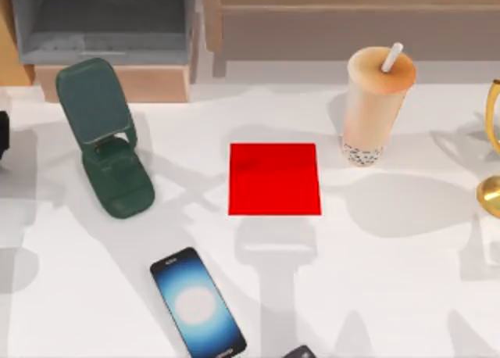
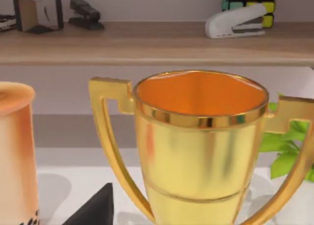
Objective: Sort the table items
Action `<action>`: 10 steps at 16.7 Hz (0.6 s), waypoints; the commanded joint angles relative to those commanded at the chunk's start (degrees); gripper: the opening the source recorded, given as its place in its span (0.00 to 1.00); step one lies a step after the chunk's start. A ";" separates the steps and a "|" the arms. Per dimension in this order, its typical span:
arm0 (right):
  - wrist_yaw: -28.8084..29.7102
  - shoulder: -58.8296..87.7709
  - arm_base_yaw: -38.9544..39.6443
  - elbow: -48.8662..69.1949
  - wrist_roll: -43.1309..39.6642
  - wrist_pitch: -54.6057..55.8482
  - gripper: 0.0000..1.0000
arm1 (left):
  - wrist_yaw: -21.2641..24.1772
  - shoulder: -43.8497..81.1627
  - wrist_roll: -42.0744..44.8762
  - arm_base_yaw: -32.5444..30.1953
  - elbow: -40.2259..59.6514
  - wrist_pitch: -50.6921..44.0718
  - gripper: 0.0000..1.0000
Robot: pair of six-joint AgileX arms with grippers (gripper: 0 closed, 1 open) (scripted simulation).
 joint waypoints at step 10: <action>0.00 0.00 0.00 0.00 0.00 0.00 1.00 | 0.00 0.00 0.00 0.00 0.00 0.00 0.25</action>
